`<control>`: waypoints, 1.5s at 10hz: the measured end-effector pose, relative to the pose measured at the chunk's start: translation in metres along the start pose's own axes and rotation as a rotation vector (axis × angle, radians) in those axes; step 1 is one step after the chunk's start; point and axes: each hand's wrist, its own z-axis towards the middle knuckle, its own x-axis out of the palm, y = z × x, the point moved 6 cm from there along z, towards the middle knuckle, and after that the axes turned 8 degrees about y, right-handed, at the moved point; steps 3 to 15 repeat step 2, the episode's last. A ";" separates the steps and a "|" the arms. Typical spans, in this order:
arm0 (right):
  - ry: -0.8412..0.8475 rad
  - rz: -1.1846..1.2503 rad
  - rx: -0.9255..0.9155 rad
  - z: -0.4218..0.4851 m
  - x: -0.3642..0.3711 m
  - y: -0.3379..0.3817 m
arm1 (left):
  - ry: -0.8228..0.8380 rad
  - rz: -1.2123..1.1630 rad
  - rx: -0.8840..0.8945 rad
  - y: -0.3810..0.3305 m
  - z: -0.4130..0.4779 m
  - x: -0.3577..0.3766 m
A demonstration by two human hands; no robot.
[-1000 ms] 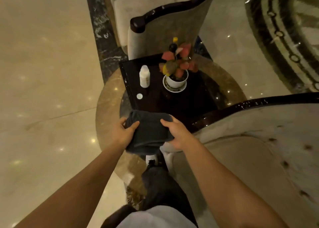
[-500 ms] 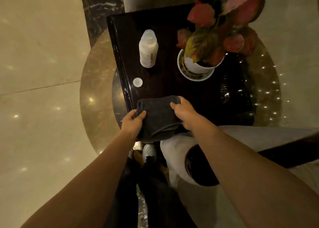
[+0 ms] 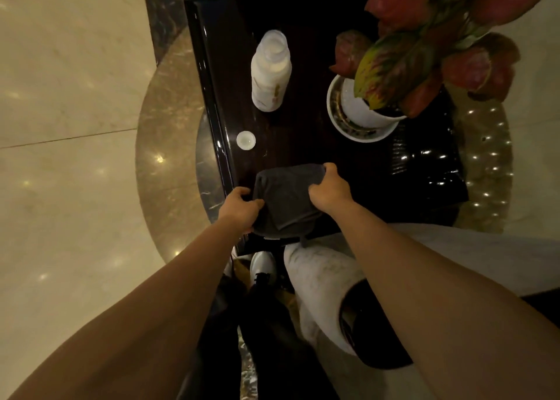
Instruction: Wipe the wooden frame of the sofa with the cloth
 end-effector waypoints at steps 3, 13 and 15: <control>-0.043 -0.319 -0.085 -0.112 -0.031 0.028 | -0.052 0.416 0.147 -0.037 -0.107 -0.026; -0.043 -0.319 -0.085 -0.112 -0.031 0.028 | -0.052 0.416 0.147 -0.037 -0.107 -0.026; -0.043 -0.319 -0.085 -0.112 -0.031 0.028 | -0.052 0.416 0.147 -0.037 -0.107 -0.026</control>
